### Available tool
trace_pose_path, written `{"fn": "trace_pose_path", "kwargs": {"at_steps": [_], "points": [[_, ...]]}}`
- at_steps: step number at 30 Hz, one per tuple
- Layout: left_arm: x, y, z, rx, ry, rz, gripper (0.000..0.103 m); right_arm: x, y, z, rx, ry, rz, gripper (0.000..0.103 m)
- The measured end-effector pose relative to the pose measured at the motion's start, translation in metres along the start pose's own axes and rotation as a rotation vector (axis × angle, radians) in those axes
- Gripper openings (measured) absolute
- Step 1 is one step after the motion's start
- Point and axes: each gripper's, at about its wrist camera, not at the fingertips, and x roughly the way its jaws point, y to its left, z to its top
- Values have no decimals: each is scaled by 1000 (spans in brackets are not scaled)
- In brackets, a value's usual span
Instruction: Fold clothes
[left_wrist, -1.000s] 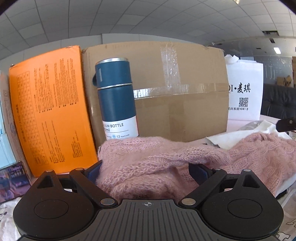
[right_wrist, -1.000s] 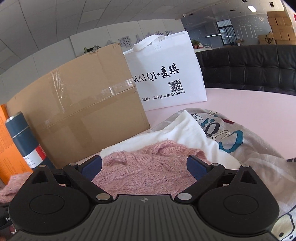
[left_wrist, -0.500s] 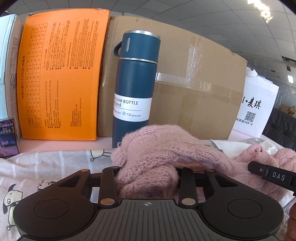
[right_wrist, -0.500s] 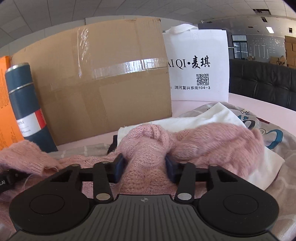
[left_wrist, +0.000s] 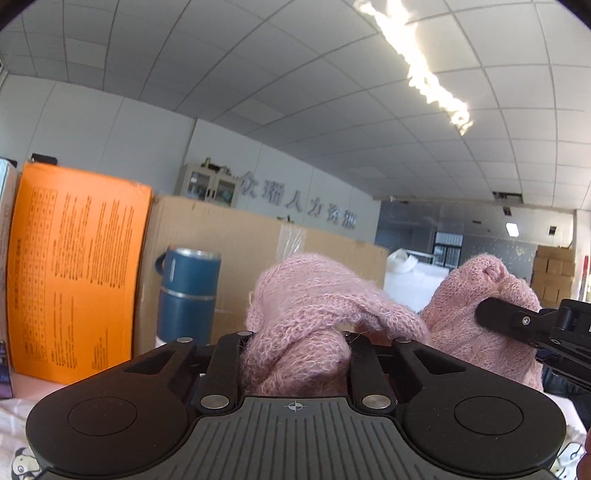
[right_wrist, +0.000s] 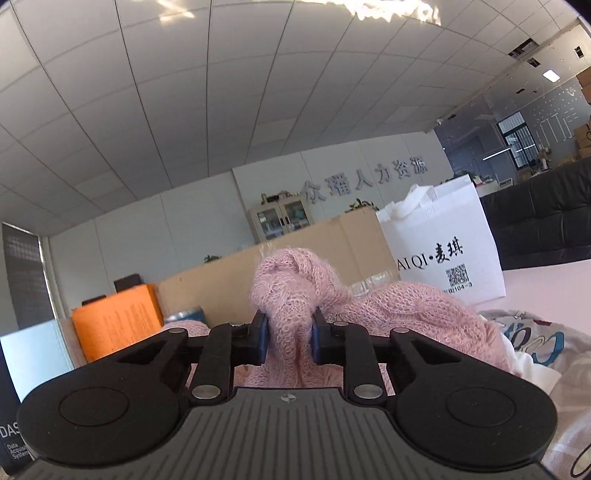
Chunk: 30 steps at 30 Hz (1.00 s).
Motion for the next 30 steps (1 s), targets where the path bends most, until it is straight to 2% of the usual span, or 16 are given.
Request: {"fn": "trace_pose_path", "kwargs": {"at_steps": [3, 5, 8, 11, 15, 20, 22, 24, 26, 28, 29, 30], "points": [[-29, 4, 18, -3, -62, -12, 17, -23, 9, 19, 18, -51, 44, 20], [-50, 13, 26, 10, -94, 7, 17, -34, 14, 27, 44, -65, 85, 20], [-83, 33, 35, 63, -138, 96, 17, -43, 23, 32, 80, -79, 150, 20], [-121, 62, 40, 104, -140, 198, 17, -40, 37, 28, 113, -61, 209, 20], [-169, 103, 36, 120, -60, 323, 18, -32, 64, 4, 141, 40, 314, 20], [-209, 155, 8, 17, 178, 407, 21, -37, 97, -51, 71, 273, 398, 20], [-219, 168, -6, -25, 254, 444, 32, -43, 105, -73, 20, 364, 407, 20], [-228, 181, -18, -76, 295, 491, 60, -51, 111, -91, -31, 440, 404, 20], [-236, 190, -23, -128, 307, 534, 68, -58, 113, -101, -76, 485, 390, 20], [-245, 199, -22, -176, 295, 557, 72, -64, 115, -111, -119, 519, 376, 23], [-247, 207, -21, -183, 281, 568, 79, -67, 113, -113, -130, 520, 372, 25], [-249, 214, -20, -187, 268, 580, 85, -65, 109, -117, -131, 525, 366, 31]]}}
